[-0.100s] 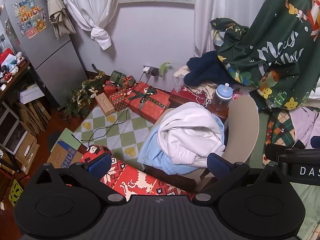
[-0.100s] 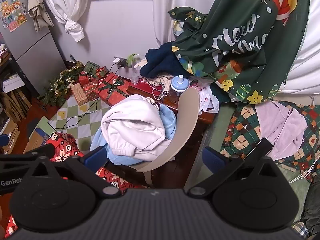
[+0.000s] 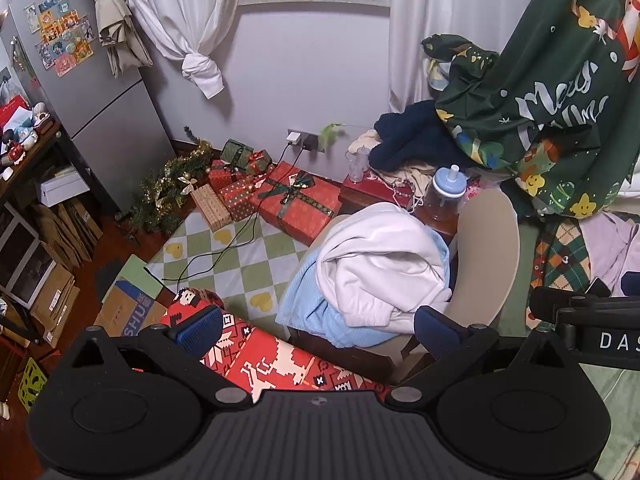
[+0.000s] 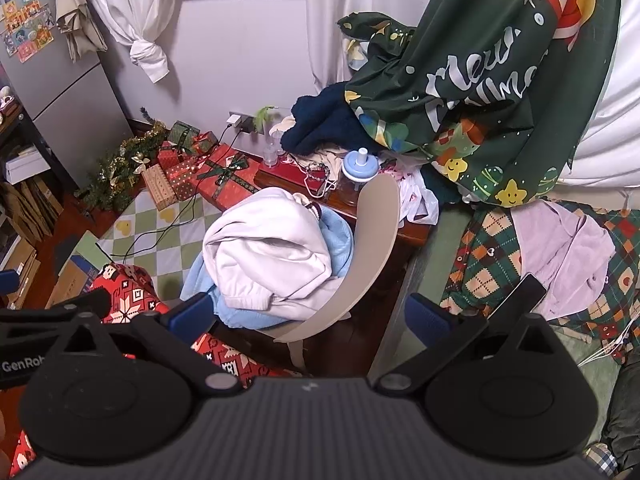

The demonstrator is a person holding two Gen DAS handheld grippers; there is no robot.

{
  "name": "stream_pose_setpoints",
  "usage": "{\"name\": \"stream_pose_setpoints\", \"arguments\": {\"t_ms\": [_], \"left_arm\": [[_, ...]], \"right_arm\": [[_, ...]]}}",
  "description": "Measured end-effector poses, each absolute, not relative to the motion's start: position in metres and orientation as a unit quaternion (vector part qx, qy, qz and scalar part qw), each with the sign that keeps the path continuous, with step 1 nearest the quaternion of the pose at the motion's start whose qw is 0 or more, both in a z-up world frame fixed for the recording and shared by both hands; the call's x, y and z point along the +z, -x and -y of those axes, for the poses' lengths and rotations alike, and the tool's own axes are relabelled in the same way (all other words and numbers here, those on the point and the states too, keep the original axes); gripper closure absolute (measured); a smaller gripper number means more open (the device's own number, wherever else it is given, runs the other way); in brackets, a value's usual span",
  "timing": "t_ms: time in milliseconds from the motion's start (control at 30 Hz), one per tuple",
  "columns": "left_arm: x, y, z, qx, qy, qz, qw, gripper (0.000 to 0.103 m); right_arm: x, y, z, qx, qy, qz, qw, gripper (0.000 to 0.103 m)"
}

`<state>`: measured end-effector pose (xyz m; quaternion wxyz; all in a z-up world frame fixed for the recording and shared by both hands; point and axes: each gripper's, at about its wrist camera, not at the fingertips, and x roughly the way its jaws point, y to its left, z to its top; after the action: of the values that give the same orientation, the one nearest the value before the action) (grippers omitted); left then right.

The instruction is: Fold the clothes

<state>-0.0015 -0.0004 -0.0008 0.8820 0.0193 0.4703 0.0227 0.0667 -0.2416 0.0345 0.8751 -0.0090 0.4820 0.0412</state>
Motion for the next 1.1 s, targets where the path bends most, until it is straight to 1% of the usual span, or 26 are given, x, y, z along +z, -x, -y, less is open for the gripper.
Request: {"name": "stream_pose_setpoints", "arguments": {"t_ms": [1100], "left_arm": [[-0.001,0.006,0.000,0.033,-0.022,-0.473,0.880,0.001]], "right_arm": [[0.034,-0.059,0.239,0.048,0.015,-0.484,0.874,0.000]]}}
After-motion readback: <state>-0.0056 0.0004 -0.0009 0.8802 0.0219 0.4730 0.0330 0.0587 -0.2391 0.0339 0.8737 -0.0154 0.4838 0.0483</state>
